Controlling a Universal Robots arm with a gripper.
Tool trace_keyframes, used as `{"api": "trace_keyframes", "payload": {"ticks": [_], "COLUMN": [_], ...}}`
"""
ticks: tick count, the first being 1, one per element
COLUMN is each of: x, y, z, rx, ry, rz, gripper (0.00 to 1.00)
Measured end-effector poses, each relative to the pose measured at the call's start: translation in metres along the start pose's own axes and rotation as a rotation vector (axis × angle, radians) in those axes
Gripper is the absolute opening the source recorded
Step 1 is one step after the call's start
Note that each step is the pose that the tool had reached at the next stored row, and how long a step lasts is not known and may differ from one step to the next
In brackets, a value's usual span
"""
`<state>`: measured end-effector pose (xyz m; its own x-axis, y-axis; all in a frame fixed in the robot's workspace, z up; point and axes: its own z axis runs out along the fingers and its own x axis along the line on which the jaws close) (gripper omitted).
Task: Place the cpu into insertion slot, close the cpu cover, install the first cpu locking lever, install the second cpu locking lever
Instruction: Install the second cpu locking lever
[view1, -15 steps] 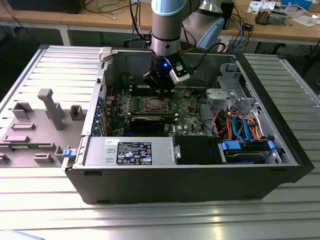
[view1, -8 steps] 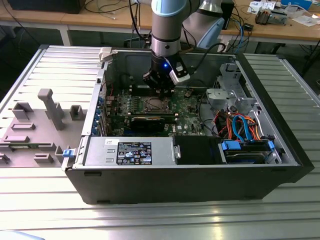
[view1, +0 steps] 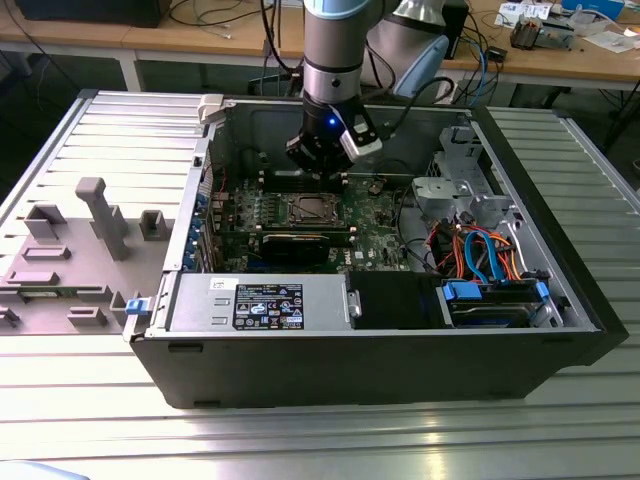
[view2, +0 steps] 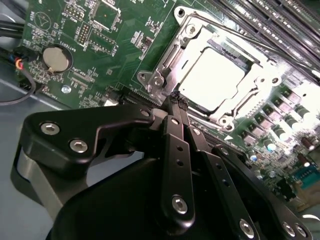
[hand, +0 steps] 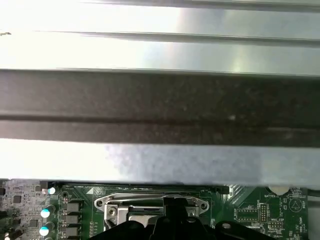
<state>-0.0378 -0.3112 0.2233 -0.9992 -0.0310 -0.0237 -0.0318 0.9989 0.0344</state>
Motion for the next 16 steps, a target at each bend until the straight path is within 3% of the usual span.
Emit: {"api": "trace_keyframes", "payload": {"ticks": [16], "x": [0.0004], "y": [-0.0134], "z": [-0.0021], "rx": [0.0003], "ry": [0.0], "rz": [0.0], "gripper": [0.11]}}
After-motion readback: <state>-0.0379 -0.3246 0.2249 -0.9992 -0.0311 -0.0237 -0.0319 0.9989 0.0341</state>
